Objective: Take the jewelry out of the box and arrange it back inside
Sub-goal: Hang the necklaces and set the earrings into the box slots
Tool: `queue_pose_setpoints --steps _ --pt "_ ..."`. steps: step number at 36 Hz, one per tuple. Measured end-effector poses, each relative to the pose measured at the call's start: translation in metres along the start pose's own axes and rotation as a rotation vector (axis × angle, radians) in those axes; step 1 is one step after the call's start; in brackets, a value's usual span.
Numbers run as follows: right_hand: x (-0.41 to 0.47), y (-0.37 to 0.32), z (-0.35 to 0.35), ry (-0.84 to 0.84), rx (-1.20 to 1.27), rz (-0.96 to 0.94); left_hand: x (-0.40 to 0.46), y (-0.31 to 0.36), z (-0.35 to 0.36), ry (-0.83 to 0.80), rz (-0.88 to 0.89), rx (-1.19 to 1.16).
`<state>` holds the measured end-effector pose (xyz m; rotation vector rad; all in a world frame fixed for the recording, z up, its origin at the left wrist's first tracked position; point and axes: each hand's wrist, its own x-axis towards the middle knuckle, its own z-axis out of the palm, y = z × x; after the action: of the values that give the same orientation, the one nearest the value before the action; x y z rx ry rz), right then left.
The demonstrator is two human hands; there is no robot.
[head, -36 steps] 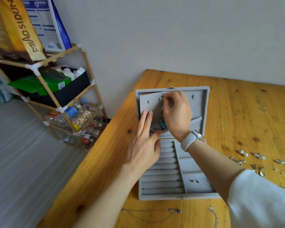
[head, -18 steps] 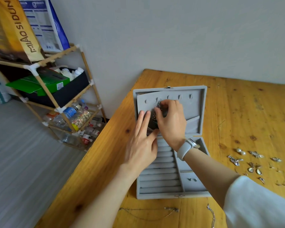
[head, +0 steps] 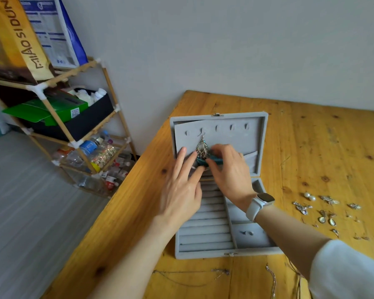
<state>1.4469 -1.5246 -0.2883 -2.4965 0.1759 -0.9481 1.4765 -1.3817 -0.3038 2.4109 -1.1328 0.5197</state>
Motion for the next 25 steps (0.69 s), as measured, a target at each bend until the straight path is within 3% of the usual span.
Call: queue_pose_setpoints --steps 4,14,25 --pt "0.006 -0.005 0.004 -0.027 -0.065 0.106 0.001 0.003 0.001 0.014 -0.02 -0.024" --pt "0.015 0.0 0.0 0.088 -0.131 0.126 -0.002 0.003 0.0 0.046 -0.043 0.008" --pt "0.007 0.002 0.008 0.101 -0.3 -0.211 -0.004 0.0 0.001 0.002 -0.047 0.019"
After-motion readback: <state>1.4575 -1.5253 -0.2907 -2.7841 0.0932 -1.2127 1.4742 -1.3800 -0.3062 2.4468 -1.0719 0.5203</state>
